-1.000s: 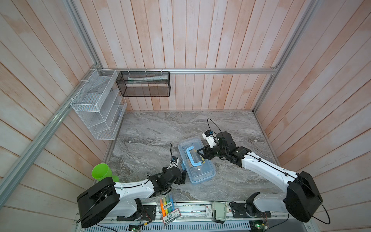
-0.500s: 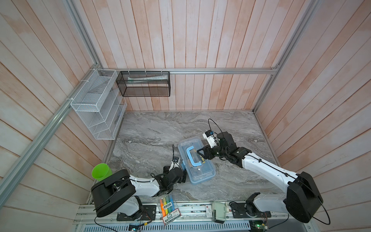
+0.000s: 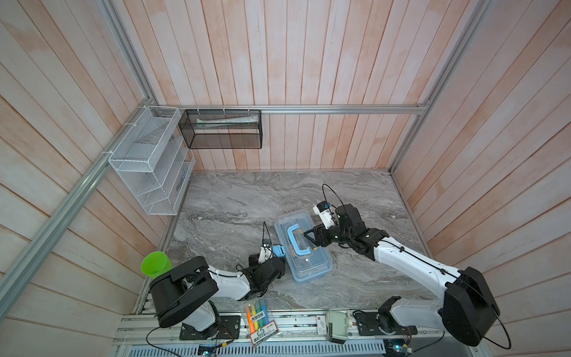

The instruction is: Pack the tool kit

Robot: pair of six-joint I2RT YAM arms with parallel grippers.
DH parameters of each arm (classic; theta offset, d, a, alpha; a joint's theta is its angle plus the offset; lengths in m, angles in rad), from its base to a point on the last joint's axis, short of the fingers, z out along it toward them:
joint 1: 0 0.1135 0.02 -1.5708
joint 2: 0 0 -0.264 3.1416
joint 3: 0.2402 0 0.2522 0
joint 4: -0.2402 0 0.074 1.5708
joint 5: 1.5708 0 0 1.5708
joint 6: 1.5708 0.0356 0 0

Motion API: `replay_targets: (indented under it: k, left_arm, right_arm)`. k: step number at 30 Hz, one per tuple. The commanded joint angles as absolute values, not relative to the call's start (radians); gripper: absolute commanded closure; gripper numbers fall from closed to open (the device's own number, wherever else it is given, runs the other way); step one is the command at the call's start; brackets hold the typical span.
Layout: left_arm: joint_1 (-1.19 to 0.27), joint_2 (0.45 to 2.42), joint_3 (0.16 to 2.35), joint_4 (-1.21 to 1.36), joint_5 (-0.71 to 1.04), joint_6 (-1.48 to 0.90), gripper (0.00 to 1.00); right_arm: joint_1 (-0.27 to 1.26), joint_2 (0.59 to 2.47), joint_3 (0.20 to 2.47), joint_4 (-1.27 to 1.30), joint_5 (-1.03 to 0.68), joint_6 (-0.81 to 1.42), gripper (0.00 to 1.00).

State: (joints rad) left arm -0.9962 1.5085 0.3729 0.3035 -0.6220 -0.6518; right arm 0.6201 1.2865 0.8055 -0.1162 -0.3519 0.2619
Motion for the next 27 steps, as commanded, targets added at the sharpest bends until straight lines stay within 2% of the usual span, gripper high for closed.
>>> replay_targets:
  k: [1,3,8,13,18,27]
  left_arm:
    - [-0.989,1.471,0.374,0.238,-0.672,-0.713,0.0]
    - [-0.978,1.444,0.373,0.221,-0.672,-0.738,0.0]
    - [-0.891,1.369,0.351,0.288,-0.512,-0.786,0.06]
    - [-0.886,1.289,0.324,0.365,-0.412,-0.844,0.14]
    - [-0.891,1.25,0.267,0.51,-0.278,-0.975,0.15]
    - [-0.946,1.206,0.25,0.551,-0.309,-1.042,0.21]
  right_arm:
    - [0.619,1.287,0.776,-0.176,-0.361,0.282,0.39]
    - [0.618,1.284,0.773,-0.175,-0.361,0.282,0.39]
    - [0.618,1.276,0.77,-0.171,-0.354,0.285,0.39]
    - [0.62,1.281,0.758,-0.158,-0.366,0.294,0.39]
    - [0.621,1.279,0.75,-0.15,-0.365,0.301,0.39]
    - [0.641,1.276,0.741,-0.144,-0.364,0.31,0.39]
